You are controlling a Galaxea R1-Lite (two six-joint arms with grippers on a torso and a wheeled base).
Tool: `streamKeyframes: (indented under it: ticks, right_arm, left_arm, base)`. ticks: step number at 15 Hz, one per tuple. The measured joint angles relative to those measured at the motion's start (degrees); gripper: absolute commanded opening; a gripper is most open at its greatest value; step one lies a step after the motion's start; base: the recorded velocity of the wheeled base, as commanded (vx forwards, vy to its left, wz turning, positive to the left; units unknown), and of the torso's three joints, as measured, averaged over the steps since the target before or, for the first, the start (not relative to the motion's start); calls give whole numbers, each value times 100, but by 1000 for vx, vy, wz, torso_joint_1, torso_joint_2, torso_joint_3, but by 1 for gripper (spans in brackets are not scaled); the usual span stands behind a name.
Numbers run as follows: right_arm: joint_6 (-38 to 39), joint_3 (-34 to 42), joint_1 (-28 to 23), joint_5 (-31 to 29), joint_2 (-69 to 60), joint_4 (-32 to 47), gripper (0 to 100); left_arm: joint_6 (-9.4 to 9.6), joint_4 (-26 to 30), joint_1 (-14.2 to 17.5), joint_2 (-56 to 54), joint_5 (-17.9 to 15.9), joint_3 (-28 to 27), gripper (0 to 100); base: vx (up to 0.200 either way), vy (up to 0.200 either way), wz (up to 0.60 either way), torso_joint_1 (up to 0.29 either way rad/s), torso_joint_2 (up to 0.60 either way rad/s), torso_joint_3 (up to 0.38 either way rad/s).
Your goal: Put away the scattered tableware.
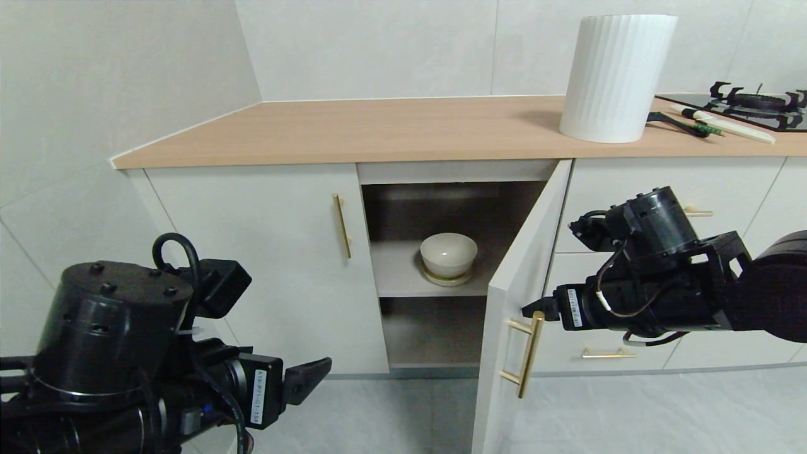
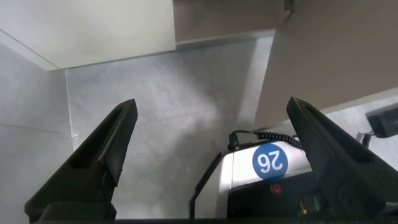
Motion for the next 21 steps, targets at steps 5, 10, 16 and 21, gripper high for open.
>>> streamKeyframes:
  ticks: [5,10,16,21]
  right_arm:
    - [675,-9,-5,-30,480,-1031,100]
    - [875,2,0,-52,866,-1499,100]
    - [1108,-28,-17,-62,1047,-1825,100]
    - [1477,-96,-28,-262,1357,-2537,100]
  left_arm:
    - [-9,-94,0,44,1,44,100]
    - [-4,-94,0,46,-2,59,100]
    - [0,-90,-2,90,0,80,100]
    - [-1,-88,0,111,0,80,100]
  base:
    - [0,0,0,0,0,0]
    - [160,0,0,-2,1,1]
    - [0,0,0,0,0,0]
    - [0,0,0,0,0,0]
